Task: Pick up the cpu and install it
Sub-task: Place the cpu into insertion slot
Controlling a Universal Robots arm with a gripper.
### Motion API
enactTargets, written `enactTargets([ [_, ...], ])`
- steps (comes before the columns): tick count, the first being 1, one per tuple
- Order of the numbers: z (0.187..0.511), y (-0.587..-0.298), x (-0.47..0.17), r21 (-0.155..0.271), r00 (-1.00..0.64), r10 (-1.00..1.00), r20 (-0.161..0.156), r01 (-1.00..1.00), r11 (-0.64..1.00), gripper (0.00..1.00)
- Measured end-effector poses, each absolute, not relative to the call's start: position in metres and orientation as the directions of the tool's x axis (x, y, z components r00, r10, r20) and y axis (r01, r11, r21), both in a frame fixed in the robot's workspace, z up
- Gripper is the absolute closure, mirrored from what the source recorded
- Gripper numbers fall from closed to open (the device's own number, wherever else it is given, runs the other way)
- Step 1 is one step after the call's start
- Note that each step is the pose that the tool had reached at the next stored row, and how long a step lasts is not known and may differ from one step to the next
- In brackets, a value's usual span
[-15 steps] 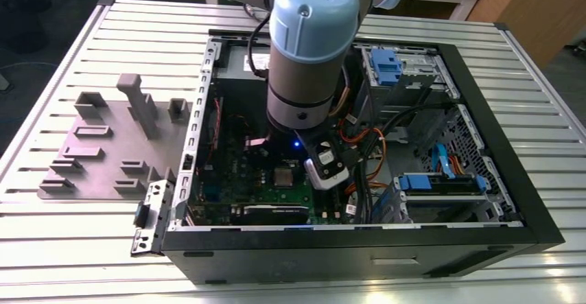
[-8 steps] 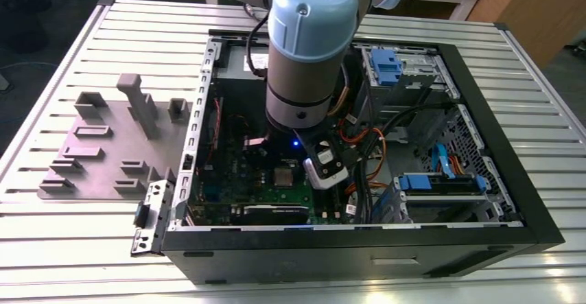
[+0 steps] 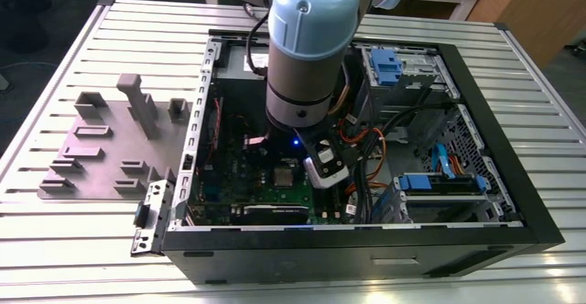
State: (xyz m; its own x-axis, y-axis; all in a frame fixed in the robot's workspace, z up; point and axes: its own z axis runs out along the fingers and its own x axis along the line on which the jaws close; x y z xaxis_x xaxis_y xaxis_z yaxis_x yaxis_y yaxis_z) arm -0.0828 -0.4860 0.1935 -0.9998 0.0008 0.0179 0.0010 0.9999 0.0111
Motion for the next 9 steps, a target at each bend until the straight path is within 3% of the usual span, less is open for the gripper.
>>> enactTargets([
  [9, 0.1948, -0.4916, -0.0829, 0.011, -1.000, 0.001, 0.018, 0.001, 1.000, 0.46],
])
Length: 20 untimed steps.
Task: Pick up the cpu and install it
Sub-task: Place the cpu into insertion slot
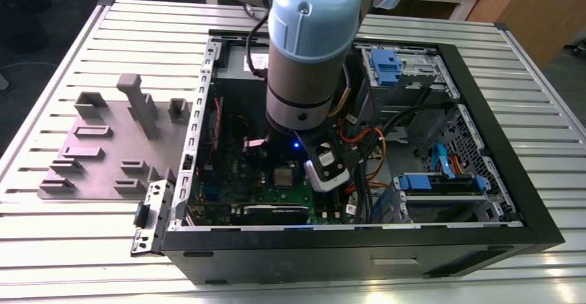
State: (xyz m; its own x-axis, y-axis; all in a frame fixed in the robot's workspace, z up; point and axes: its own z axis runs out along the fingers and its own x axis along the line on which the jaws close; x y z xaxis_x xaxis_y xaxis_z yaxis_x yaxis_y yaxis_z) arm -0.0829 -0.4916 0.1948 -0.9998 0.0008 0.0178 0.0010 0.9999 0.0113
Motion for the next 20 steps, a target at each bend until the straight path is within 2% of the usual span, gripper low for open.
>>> enactTargets([
  [20, 0.1909, -0.4939, -0.0809, 0.020, -1.000, 0.001, 0.018, 0.001, 1.000, 0.46],
])
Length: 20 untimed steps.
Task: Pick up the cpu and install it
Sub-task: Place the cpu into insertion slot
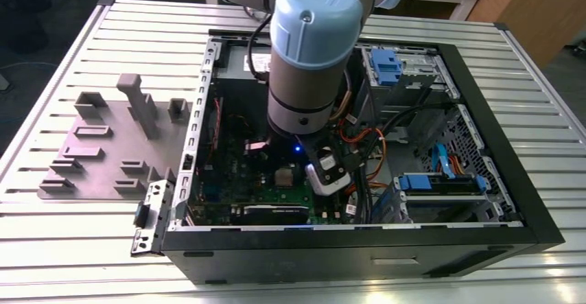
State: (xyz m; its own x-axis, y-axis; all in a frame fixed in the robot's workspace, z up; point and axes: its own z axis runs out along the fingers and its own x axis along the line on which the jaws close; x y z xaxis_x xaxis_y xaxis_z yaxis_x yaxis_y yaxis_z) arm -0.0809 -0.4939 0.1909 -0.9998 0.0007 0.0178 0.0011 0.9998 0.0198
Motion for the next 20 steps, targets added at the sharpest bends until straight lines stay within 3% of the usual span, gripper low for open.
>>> enactTargets([
  [20, 0.1926, -0.4939, -0.0763, 0.024, -1.000, 0.000, 0.018, 0.001, 1.000, 0.46],
])
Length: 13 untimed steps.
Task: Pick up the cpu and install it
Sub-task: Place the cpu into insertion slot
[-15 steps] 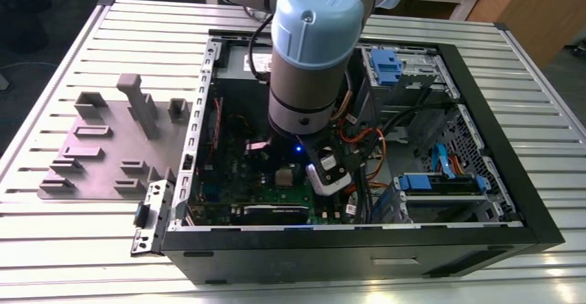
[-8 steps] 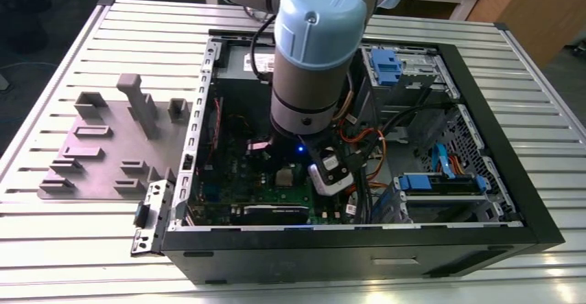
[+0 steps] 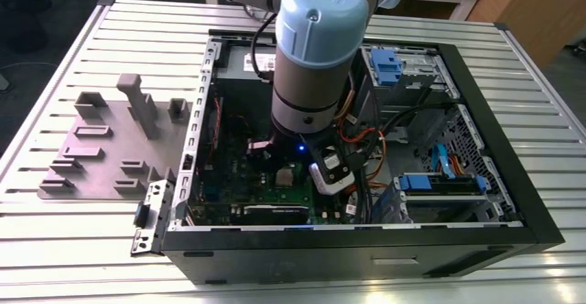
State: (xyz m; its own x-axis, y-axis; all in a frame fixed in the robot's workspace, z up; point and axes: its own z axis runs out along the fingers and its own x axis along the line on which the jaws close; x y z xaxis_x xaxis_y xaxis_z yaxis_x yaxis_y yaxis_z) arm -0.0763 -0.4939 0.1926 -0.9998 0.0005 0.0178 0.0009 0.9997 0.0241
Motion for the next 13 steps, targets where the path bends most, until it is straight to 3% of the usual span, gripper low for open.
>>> enactTargets([
  [13, 0.2006, -0.4940, -0.0766, 0.031, -1.000, 0.000, 0.018, 0.001, 1.000, 0.46],
])
